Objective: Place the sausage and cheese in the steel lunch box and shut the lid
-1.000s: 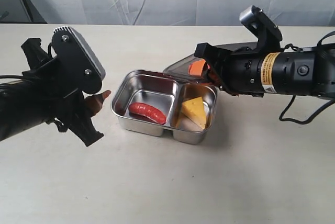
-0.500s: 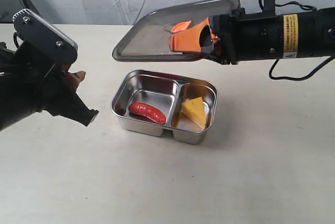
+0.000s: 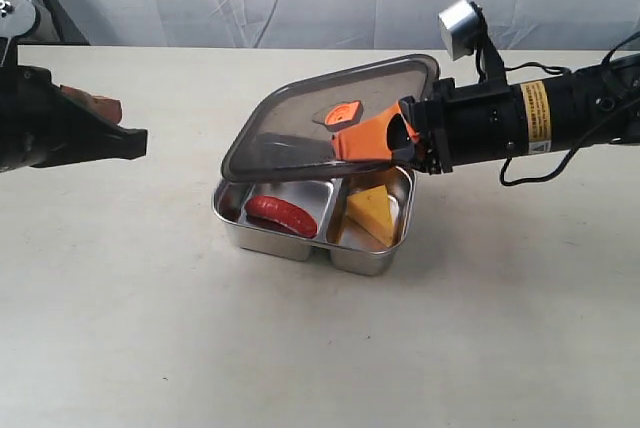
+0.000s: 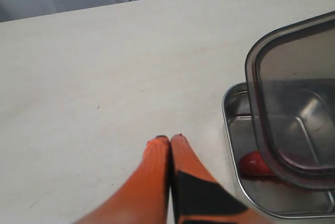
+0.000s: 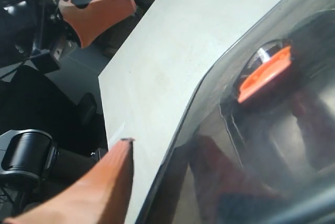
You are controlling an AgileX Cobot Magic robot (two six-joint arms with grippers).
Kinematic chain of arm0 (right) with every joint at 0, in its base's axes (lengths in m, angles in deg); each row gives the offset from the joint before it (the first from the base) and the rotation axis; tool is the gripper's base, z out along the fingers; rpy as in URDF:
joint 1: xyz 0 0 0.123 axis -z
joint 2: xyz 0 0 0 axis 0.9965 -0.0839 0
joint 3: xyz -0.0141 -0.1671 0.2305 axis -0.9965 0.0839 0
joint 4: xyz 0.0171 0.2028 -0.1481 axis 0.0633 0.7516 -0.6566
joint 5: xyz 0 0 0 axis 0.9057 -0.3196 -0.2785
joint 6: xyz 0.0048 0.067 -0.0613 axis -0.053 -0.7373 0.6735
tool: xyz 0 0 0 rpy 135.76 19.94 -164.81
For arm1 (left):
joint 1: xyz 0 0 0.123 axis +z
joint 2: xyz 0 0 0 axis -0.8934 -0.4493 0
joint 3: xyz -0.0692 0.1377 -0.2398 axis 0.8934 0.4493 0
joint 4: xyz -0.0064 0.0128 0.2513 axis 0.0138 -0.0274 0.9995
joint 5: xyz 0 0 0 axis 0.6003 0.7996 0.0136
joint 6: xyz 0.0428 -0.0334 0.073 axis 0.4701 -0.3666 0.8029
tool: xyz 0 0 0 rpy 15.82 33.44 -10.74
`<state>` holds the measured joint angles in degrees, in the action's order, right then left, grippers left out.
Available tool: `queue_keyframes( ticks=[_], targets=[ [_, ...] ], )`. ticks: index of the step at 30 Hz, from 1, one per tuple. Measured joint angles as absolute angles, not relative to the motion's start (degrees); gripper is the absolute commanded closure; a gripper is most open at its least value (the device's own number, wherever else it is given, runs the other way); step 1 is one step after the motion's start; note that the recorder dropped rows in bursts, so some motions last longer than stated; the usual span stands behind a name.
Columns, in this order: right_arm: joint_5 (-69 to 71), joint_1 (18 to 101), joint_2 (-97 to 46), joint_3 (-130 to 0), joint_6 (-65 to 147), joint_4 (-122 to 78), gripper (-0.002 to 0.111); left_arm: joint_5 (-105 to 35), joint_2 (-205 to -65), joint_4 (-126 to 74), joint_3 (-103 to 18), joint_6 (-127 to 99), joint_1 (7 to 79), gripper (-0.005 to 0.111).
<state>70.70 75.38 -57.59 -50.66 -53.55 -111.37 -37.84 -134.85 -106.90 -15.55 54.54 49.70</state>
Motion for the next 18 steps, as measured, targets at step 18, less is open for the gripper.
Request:
queue_keyframes(
  ticks=[18],
  targets=[
    [70.95,72.49,-63.13,-50.79,-52.56,-111.12,0.109,-29.7,-141.04,-102.5,-20.8,57.44,50.12,0.107]
  ],
)
